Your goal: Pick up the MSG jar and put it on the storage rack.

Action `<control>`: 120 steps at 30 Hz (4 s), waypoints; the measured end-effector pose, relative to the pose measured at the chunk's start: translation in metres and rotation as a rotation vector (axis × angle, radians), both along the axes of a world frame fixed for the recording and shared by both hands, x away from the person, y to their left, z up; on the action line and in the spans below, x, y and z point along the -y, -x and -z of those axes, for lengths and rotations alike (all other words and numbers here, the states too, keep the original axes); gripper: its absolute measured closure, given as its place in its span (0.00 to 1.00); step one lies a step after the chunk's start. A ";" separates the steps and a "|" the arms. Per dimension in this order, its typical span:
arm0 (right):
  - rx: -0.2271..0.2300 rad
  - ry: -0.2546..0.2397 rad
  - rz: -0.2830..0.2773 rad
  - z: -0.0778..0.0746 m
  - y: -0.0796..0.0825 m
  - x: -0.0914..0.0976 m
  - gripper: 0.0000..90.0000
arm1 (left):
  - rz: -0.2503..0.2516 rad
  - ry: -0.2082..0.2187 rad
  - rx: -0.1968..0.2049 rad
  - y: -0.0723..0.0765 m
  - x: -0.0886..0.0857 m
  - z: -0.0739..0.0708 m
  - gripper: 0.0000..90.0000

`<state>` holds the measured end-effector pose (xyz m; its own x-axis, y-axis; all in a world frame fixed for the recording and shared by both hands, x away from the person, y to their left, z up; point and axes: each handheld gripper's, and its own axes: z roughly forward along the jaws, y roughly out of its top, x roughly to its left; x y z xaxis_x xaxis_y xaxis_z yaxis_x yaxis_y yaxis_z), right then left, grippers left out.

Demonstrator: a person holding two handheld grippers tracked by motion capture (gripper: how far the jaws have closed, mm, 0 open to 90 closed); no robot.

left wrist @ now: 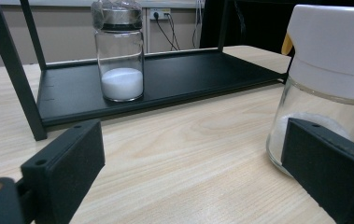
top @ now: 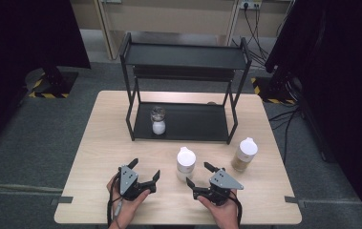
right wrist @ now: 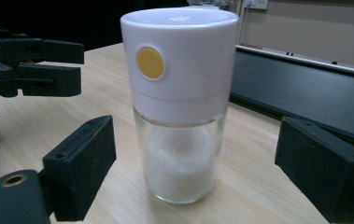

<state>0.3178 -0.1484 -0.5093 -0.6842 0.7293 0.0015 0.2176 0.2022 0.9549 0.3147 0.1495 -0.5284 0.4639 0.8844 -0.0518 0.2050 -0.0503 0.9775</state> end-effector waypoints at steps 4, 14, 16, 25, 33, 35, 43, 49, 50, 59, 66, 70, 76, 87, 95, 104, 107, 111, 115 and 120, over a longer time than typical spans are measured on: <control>-0.007 0.011 -0.005 0.001 -0.005 -0.009 0.17 | 0.000 0.000 0.001 0.000 0.000 0.000 0.06; -0.006 0.021 0.003 0.001 -0.014 -0.023 0.25 | 0.001 -0.005 0.004 0.000 0.001 0.000 0.06; -0.005 0.023 0.005 0.000 -0.016 -0.024 0.26 | 0.001 -0.006 0.005 0.000 0.001 0.000 0.06; -0.005 0.036 0.007 0.003 -0.021 -0.032 0.30 | 0.001 -0.007 0.004 0.000 0.001 0.000 0.06; 0.003 0.033 0.015 0.005 -0.021 -0.032 0.34 | 0.000 -0.005 0.003 0.000 0.001 0.000 0.06; 0.006 0.026 0.017 0.006 -0.020 -0.032 0.34 | 0.001 -0.007 0.005 0.000 0.001 0.000 0.06; 0.016 0.006 0.034 0.006 -0.018 -0.031 0.34 | 0.002 -0.006 0.006 0.001 0.000 0.000 0.07; 0.035 -0.008 0.050 -0.001 -0.017 -0.028 0.34 | 0.002 -0.003 0.006 0.001 0.000 0.000 0.07; 0.039 -0.010 0.053 -0.002 -0.017 -0.027 0.34 | 0.002 -0.003 0.007 0.001 0.000 0.000 0.07; 0.067 -0.040 0.088 -0.021 -0.030 -0.024 0.34 | 0.002 -0.006 0.010 0.001 0.000 0.000 0.07; 0.081 -0.056 0.109 -0.032 -0.043 -0.024 0.34 | 0.002 -0.006 0.010 0.001 0.000 0.000 0.07; 0.085 -0.055 0.117 -0.036 -0.049 -0.026 0.34 | 0.002 -0.005 0.009 0.001 0.000 0.000 0.07; 0.084 -0.050 0.124 -0.039 -0.058 -0.029 0.34 | 0.003 -0.006 0.012 0.001 0.000 0.000 0.07; 0.077 -0.059 0.141 -0.040 -0.073 -0.036 0.34 | 0.000 -0.001 0.011 0.001 0.000 0.000 0.07; 0.076 -0.058 0.157 -0.044 -0.089 -0.041 0.34 | 0.001 -0.004 0.012 0.001 0.000 0.000 0.07; 0.065 -0.060 0.172 -0.044 -0.103 -0.047 0.34 | 0.002 -0.005 0.011 0.001 0.000 0.000 0.07; 0.064 -0.048 0.172 -0.044 -0.108 -0.050 0.34 | 0.002 -0.004 0.012 0.001 0.000 0.000 0.06; 0.061 -0.044 0.178 -0.043 -0.114 -0.052 0.34 | 0.004 -0.006 0.013 0.001 0.000 0.000 0.07; 0.056 -0.043 0.185 -0.042 -0.119 -0.053 0.34 | 0.003 -0.006 0.012 0.001 0.000 0.000 0.06; 0.046 -0.045 0.193 -0.041 -0.125 -0.054 0.34 | 0.004 -0.006 0.013 0.001 0.000 0.000 0.06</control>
<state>0.4429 -0.0941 -0.4687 -0.5317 0.8469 0.0086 0.2040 0.1183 0.9718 0.3133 0.1490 -0.5286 0.4681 0.8828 -0.0406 0.1919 -0.0567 0.9798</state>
